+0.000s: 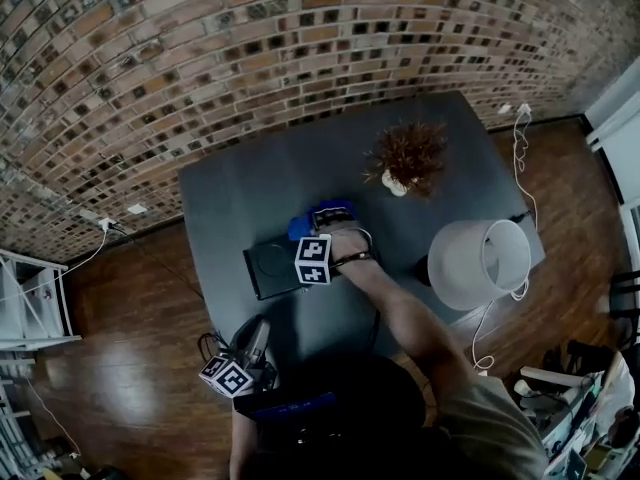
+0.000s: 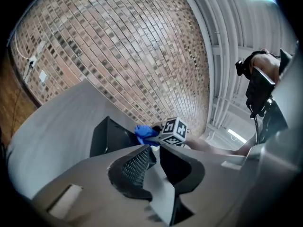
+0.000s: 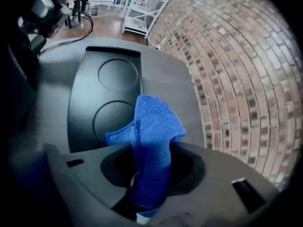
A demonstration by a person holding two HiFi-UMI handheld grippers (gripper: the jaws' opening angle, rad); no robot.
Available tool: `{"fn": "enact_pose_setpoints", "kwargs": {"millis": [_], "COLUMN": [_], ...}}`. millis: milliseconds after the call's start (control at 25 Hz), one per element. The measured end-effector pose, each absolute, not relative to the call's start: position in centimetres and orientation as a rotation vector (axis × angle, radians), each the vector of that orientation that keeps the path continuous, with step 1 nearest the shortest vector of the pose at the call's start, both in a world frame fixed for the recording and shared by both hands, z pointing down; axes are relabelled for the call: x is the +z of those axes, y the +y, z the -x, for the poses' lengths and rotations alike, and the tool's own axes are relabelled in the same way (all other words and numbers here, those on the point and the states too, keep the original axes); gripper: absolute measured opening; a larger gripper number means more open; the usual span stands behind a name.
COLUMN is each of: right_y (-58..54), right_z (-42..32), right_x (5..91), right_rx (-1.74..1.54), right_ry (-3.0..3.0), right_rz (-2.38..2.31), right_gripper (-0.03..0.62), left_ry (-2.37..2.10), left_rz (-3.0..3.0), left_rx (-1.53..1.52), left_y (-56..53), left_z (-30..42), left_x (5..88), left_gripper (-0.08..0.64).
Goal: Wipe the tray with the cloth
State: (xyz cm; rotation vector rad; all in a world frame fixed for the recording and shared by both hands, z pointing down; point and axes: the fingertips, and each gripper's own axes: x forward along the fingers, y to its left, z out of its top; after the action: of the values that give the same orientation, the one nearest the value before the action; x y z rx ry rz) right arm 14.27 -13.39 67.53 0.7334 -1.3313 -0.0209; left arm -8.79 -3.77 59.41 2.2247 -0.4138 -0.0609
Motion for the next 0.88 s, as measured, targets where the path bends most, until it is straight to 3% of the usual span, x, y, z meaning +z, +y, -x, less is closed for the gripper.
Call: {"fn": "enact_pose_setpoints", "kwargs": {"millis": [320, 480, 560, 680, 880], "right_y": [-2.4, 6.3, 6.9, 3.8, -2.5], "right_z": [-10.5, -6.9, -8.8, -15.4, -18.4], "right_x": [68.5, 70.1, 70.9, 70.7, 69.6], "right_rx": [0.028, 0.429, 0.576, 0.541, 0.44], "right_ry": [-1.32, -1.568, -1.606, -1.476, -1.54], "right_rz": [-0.568, -0.542, -0.741, -1.127, -1.385], "right_gripper": [0.131, 0.133, 0.133, 0.135, 0.138], "left_ry": [-0.53, -0.663, -0.739, -0.842, -0.829], "left_rz": [-2.277, -2.35, -2.394, -2.406, -2.371], "left_rx": [0.023, 0.15, 0.205, 0.275, 0.399], "left_y": [-6.3, -9.8, -11.9, -14.9, -15.4], "left_z": [7.9, 7.3, 6.8, 6.3, 4.4], "left_x": [59.6, 60.6, 61.4, 63.2, 66.1], "left_gripper": [0.055, 0.057, 0.077, 0.161, 0.161]}}
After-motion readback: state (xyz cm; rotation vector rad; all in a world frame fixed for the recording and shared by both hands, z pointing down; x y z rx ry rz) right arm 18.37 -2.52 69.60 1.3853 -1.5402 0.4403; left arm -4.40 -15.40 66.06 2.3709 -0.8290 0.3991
